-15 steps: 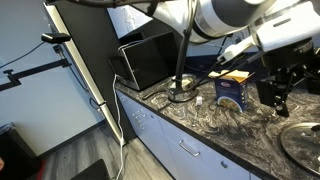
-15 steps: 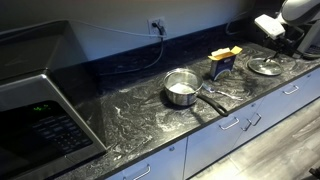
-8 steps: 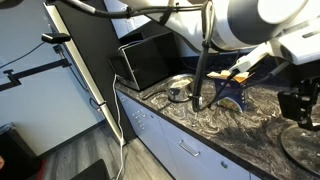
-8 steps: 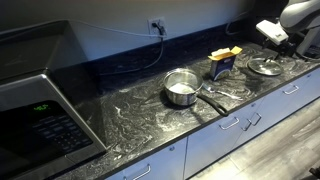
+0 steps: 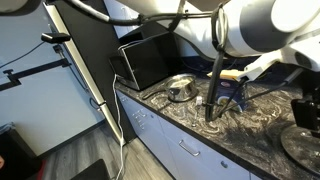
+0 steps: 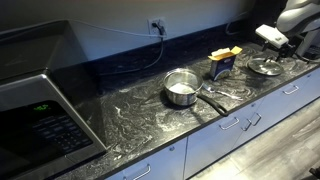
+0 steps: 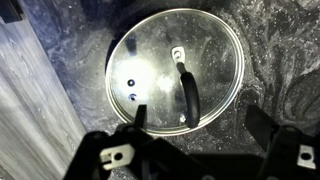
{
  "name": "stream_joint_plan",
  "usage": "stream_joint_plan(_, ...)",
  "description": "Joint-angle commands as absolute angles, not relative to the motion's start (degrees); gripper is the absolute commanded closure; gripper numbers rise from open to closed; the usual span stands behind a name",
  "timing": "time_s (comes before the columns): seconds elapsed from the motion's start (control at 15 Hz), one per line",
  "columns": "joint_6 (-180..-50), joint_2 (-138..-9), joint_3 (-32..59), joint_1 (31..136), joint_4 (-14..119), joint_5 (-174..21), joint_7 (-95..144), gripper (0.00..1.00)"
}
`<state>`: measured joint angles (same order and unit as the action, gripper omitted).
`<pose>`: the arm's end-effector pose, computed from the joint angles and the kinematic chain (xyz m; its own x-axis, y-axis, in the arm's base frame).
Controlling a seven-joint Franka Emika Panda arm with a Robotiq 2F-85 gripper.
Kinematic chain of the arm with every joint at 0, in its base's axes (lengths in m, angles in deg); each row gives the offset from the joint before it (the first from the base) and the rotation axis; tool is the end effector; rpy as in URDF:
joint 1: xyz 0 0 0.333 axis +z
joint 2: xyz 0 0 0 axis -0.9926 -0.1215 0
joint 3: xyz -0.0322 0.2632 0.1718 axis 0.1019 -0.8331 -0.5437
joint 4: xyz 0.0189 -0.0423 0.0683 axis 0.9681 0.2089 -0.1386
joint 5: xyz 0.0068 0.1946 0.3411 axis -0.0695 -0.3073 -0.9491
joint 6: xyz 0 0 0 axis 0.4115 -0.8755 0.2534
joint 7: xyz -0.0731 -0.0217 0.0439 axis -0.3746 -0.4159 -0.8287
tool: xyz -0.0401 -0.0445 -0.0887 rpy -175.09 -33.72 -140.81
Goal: Pick up the lid from the counter and put it on the pot
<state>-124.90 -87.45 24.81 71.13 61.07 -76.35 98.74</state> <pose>0.6171 -0.2947 0.2976 -0.2065 -0.9540 0.2173 -0.9665 0.1643 -0.1974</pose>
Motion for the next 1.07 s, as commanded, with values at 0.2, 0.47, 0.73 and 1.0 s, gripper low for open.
stream_joint_plan(0.2,-122.97,-90.20,26.37,72.18,57.82,-77.08,95.85,0.32)
stream_joint_plan(0.47,-123.03,-90.87,26.92,72.60,57.44,-76.88,96.04,0.65)
stream_joint_plan(0.73,-122.86,-91.08,26.90,72.80,57.15,-76.89,95.97,0.95)
stream_joint_plan(1.0,-121.58,-88.01,28.01,74.23,59.64,-75.43,96.33,0.96)
